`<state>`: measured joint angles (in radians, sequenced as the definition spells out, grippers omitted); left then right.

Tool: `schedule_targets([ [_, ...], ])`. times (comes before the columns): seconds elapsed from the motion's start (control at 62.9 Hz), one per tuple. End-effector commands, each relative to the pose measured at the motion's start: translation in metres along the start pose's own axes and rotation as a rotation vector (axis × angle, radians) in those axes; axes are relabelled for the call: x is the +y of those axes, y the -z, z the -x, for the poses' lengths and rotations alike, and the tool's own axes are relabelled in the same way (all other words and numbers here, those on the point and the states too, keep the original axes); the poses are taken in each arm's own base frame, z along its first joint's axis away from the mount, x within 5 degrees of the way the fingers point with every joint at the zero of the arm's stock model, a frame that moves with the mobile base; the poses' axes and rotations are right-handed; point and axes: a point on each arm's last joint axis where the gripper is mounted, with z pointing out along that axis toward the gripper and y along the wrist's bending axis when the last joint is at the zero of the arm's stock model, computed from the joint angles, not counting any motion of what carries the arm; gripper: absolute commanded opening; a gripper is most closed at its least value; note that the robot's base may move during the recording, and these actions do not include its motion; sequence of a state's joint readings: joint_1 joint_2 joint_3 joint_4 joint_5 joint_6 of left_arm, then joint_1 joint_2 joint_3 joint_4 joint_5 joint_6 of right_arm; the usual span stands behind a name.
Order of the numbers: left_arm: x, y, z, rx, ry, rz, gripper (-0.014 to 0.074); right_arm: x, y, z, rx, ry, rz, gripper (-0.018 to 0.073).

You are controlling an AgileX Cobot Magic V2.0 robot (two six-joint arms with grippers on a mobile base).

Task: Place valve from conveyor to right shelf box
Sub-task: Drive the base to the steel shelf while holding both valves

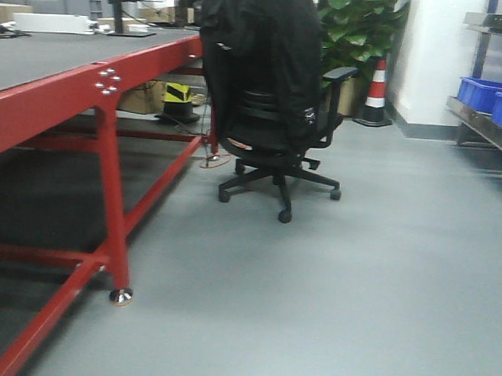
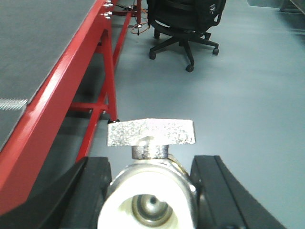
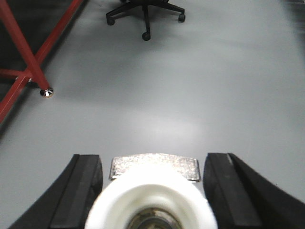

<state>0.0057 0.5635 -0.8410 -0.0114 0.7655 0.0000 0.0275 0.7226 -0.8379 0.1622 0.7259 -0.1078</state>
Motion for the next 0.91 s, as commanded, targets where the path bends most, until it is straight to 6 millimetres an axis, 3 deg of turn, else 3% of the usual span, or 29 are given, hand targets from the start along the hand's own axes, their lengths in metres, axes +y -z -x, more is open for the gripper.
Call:
schedule_targets([
  [0.0,-0.0004,0.0033,0.0062,-0.065,0.009,-0.004,-0.0111,-0.0008,0.0039,0.0079,-0.078,0.009,-0.012,-0.0162],
  [0.891,-0.0004,0.0033,0.0062,-0.065,0.009,-0.004,-0.0111,-0.0008,0.0039,0.0079,-0.078,0.009,-0.012,-0.0162],
])
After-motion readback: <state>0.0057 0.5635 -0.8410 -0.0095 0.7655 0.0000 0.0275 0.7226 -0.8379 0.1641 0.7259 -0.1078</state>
